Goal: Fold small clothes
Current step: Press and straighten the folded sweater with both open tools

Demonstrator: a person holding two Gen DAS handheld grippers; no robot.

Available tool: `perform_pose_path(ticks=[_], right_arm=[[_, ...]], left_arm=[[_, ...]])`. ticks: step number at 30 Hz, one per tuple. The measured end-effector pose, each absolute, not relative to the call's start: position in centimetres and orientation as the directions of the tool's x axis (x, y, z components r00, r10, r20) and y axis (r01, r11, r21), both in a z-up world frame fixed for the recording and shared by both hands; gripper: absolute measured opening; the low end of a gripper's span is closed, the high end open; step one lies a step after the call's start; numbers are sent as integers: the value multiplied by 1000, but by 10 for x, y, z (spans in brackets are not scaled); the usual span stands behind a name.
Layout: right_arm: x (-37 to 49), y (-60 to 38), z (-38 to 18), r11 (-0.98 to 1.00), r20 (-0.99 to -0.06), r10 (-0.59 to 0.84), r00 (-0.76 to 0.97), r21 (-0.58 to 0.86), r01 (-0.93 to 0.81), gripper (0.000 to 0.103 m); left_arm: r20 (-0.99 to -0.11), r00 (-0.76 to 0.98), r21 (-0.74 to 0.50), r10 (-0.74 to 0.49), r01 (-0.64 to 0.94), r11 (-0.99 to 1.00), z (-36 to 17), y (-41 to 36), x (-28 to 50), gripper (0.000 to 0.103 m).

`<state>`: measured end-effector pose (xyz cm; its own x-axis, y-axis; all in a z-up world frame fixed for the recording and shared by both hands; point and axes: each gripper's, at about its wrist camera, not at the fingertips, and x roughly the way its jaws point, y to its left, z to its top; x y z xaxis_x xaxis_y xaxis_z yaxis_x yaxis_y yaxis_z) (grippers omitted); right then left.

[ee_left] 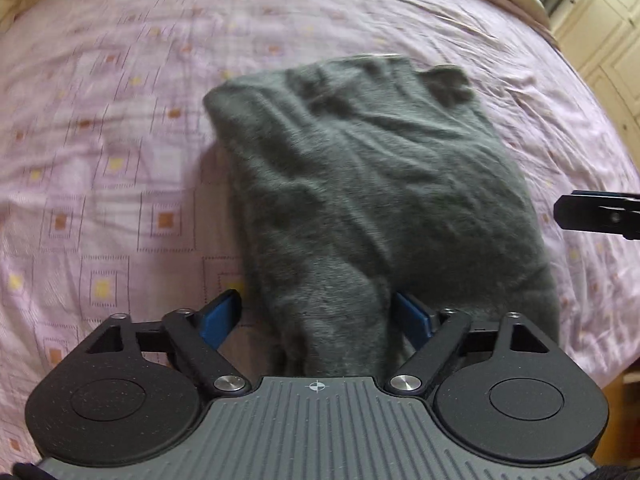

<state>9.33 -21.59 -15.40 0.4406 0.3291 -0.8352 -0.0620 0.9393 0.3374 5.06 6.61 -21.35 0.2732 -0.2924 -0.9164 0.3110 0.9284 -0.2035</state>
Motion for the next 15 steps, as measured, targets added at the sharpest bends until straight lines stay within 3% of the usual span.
perform_pose_path(ticks=[7,15], right_arm=[[132,-211,-190,971,-890,207,407,237,25,103],[155,-217,-200,971,-900,190,392,231,60,103]], left_arm=[[-920,248,-225,-304,302,927,-219,71,57,92],[-917,233,-246,-324,310,918,-221,74,59,95]])
